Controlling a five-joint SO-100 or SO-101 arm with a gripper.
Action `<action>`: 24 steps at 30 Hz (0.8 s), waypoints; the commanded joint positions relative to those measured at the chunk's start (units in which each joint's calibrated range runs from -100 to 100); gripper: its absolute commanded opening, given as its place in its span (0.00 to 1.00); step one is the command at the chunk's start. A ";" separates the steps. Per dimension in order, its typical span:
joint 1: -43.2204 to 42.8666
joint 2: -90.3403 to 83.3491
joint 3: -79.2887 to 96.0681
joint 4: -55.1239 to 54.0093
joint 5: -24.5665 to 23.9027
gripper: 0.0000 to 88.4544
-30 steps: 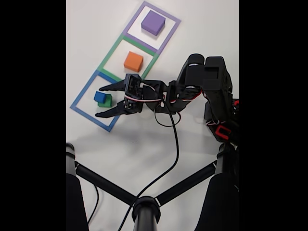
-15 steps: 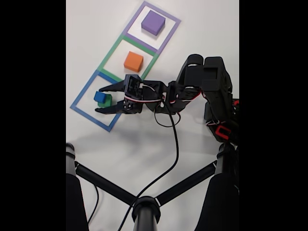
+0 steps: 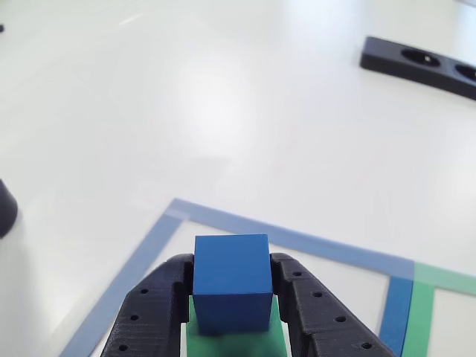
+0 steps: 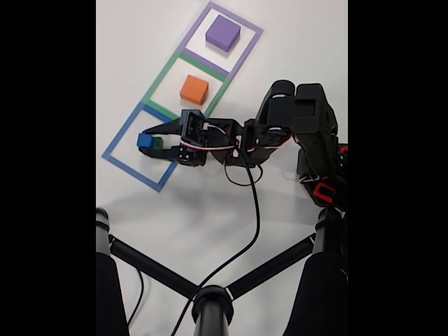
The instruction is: Tower of hanoi
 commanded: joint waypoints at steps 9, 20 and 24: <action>-0.06 -3.41 0.38 -0.23 0.59 0.03; 2.30 -32.57 1.11 30.12 0.59 0.02; 5.13 -45.31 -1.53 49.30 0.59 0.02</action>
